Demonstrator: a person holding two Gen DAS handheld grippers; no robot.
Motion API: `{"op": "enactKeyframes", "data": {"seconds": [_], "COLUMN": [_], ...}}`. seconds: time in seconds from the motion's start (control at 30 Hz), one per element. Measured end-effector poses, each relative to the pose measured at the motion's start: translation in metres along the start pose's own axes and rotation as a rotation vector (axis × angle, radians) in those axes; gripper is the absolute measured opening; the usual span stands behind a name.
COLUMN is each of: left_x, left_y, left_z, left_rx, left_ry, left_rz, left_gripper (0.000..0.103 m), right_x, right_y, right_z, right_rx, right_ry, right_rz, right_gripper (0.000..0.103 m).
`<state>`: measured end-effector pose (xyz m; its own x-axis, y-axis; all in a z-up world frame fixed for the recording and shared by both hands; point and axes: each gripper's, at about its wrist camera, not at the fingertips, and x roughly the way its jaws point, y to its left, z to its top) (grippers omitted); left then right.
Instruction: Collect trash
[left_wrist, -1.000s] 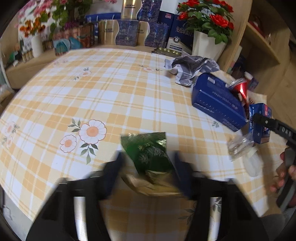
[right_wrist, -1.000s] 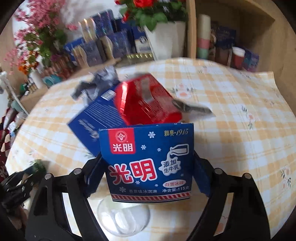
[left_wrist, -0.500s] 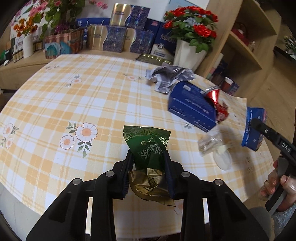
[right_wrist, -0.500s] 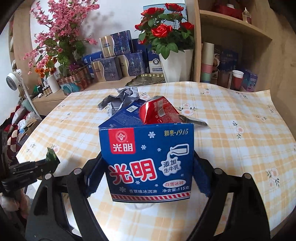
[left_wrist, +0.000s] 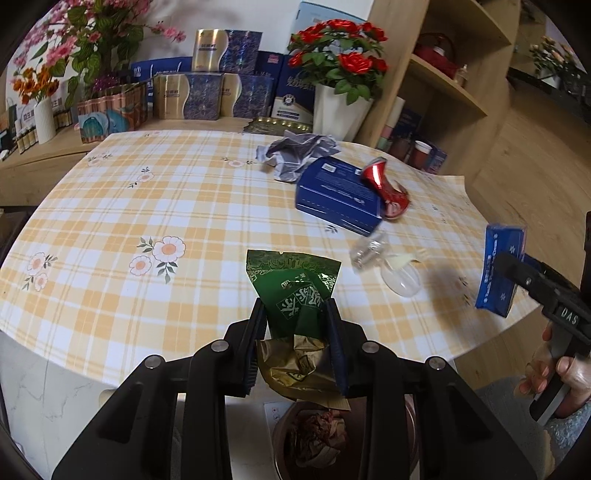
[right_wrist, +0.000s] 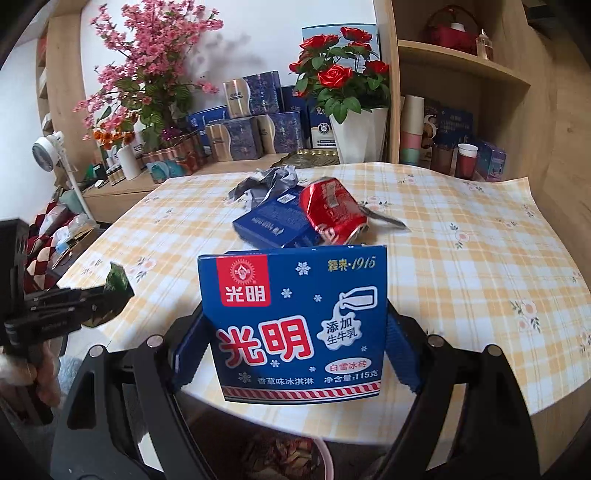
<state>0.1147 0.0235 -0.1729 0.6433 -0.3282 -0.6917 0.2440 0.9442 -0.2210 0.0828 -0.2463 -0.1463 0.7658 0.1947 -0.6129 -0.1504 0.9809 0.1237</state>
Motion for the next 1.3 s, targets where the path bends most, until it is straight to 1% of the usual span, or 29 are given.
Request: {"op": "enactKeyframes", "data": {"seconds": [0.3, 0.53, 0.77, 0.93, 1.13, 1.3], "left_x": [-0.029, -0.044, -0.053, -0.053, -0.045, -0.037], "left_y": [-0.018, -0.023, -0.019, -0.01, -0.006, -0.008], "left_z": [-0.025, -0.047, -0.07, -0.084, -0.098, -0.1], "left_rx": [0.027, 0.02, 0.01, -0.025, -0.033, -0.027], "left_ry": [-0.011, -0.006, 0.006, -0.01, -0.024, -0.003], "left_rz": [-0.015, -0.026, -0.008, -0.002, -0.01, -0.003], "left_gripper": [0.031, 0.031, 0.031, 0.031, 0.032, 0.032], "right_x": [-0.031, -0.036, -0.022, -0.01, 0.004, 0.012], "right_y": [0.008, 0.016, 0.025, 0.028, 0.034, 0.041], "right_z": [-0.048, -0.082, -0.115, -0.126, -0.138, -0.145], "right_rx": [-0.018, -0.004, 0.02, 0.022, 0.006, -0.03], "right_ry": [0.028, 0.074, 0.158, 0.199, 0.265, 0.301], "right_rz": [0.034, 0.057, 0.099, 0.121, 0.151, 0.143], "right_gripper": [0.082, 0.082, 0.082, 0.082, 0.082, 0.082]}}
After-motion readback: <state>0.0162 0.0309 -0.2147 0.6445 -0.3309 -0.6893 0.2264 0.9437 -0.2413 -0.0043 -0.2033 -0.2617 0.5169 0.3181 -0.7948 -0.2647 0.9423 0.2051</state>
